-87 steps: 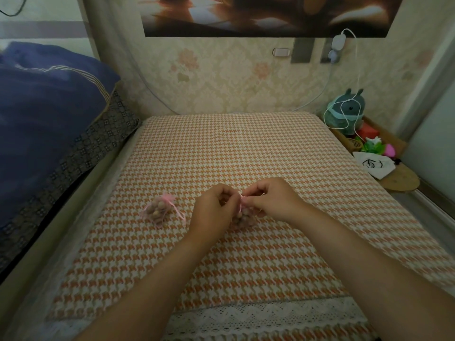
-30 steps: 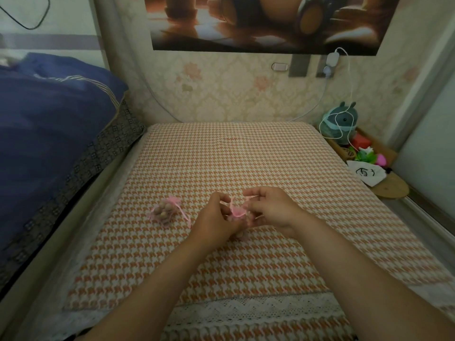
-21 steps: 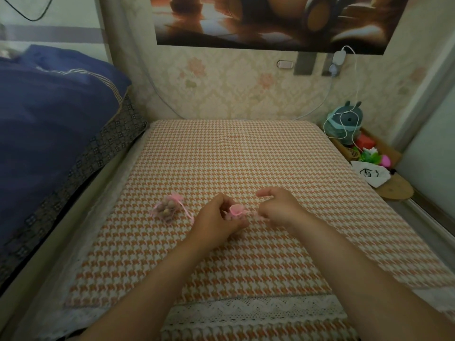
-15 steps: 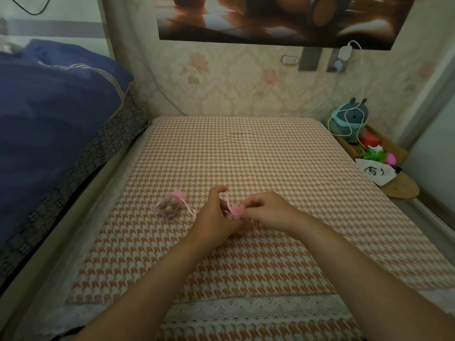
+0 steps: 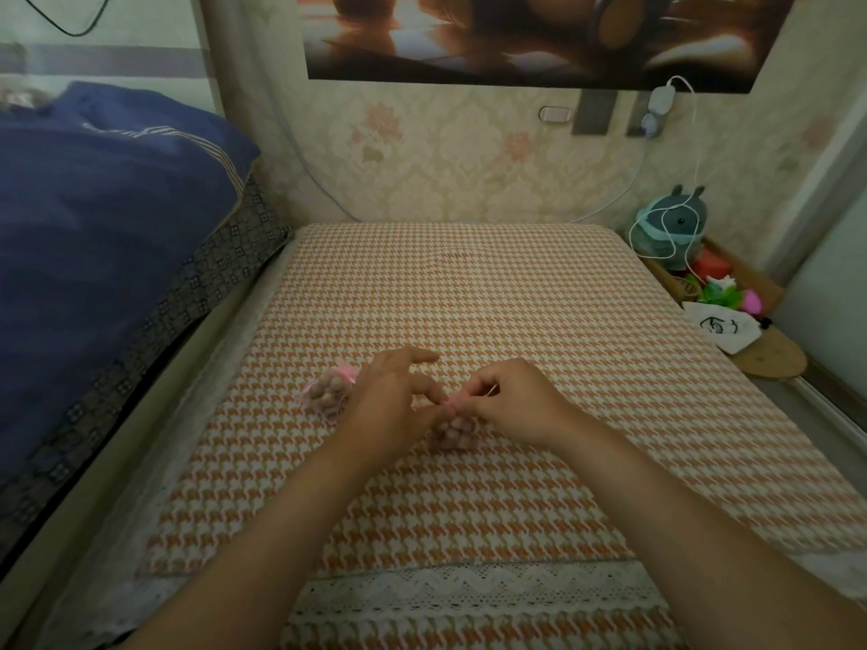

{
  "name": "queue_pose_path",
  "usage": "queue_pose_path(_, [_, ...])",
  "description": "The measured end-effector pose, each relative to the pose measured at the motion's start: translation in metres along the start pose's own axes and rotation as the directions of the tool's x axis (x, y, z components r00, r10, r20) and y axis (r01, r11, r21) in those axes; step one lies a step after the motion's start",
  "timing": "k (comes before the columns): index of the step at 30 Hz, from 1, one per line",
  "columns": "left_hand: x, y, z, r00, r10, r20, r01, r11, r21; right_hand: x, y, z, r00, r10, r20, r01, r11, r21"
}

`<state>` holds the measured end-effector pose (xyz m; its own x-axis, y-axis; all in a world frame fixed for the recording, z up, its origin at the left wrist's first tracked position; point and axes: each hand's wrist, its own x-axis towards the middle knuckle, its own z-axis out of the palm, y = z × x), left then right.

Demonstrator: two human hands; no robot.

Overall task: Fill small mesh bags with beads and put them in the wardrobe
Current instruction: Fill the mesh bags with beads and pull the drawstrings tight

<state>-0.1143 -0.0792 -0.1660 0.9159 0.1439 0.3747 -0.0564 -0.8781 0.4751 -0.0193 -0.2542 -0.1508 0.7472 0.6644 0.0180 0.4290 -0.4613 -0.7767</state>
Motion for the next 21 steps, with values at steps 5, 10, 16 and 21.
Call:
queue_pose_path(5, [0.0, -0.001, 0.002, 0.995, 0.091, 0.051, -0.084, 0.987, -0.137, 0.0, 0.002, -0.008, 0.995, -0.025, 0.101, 0.02, 0.999, 0.047])
queue_pose_path(10, [0.0, -0.003, 0.002, 0.985, -0.021, 0.171, 0.07, 0.955, -0.289, 0.004, 0.003, -0.012, 0.996, -0.046, 0.076, 0.05, 0.998, -0.046])
queue_pose_path(16, [0.003, -0.008, -0.009, 0.962, -0.096, 0.256, 0.162, 0.955, -0.248, 0.0, 0.001, -0.025, 0.985, -0.008, 0.174, 0.013, 0.999, -0.03])
queue_pose_path(21, [0.003, -0.008, -0.017, 0.955, -0.096, 0.282, 0.167, 0.956, -0.241, 0.001, 0.007, -0.029, 0.992, 0.068, 0.106, -0.061, 0.996, -0.068])
